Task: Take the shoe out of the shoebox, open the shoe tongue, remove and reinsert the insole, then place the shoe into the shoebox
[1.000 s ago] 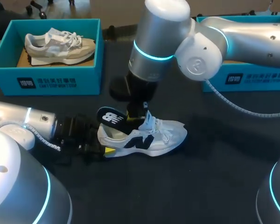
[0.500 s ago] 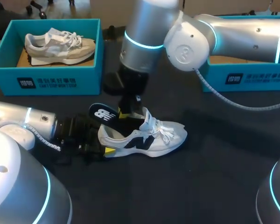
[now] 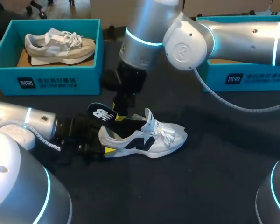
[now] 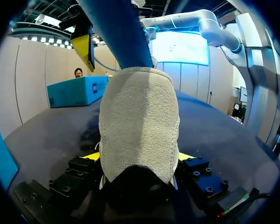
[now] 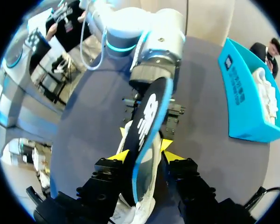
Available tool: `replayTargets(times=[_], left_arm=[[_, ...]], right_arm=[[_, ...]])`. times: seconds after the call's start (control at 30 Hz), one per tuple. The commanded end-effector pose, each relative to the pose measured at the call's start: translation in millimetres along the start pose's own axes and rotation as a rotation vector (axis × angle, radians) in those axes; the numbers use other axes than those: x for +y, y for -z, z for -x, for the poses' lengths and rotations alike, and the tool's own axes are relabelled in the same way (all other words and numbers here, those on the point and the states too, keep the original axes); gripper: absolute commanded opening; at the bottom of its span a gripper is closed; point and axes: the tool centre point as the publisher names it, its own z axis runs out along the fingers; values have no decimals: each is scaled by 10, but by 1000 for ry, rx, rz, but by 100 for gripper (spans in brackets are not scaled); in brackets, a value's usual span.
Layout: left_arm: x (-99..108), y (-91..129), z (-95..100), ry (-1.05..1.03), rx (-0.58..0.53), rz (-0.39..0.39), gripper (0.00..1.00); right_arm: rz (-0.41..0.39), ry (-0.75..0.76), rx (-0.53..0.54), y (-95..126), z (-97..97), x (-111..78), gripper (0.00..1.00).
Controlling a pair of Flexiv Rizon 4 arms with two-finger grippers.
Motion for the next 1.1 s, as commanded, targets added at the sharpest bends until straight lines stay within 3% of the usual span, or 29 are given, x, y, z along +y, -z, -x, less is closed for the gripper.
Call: replayTargets(times=[0.03,0.23,0.47,0.6,0.73,1.1], left_arm=[[-5,-7,-1,1,-1,2,0],[-5,-7,-1,1,-1,2,0],[-5,-7,-1,1,-1,2,0],[-5,-7,-1,1,-1,2,0],[-5,-7,-1,1,-1,2,0],[-5,-7,-1,1,-1,2,0]], right_arm=[[126,-43,-28,6,-59,-171,42],[221,-108,-43,51,-56,-166,43],[286,-166,-49,114,-82,-77,38],[301,-170,-13,119,-42,60,40],[303,-189,6,106,-34,120,35],[343,-244,-45,-6,-134,159,33]])
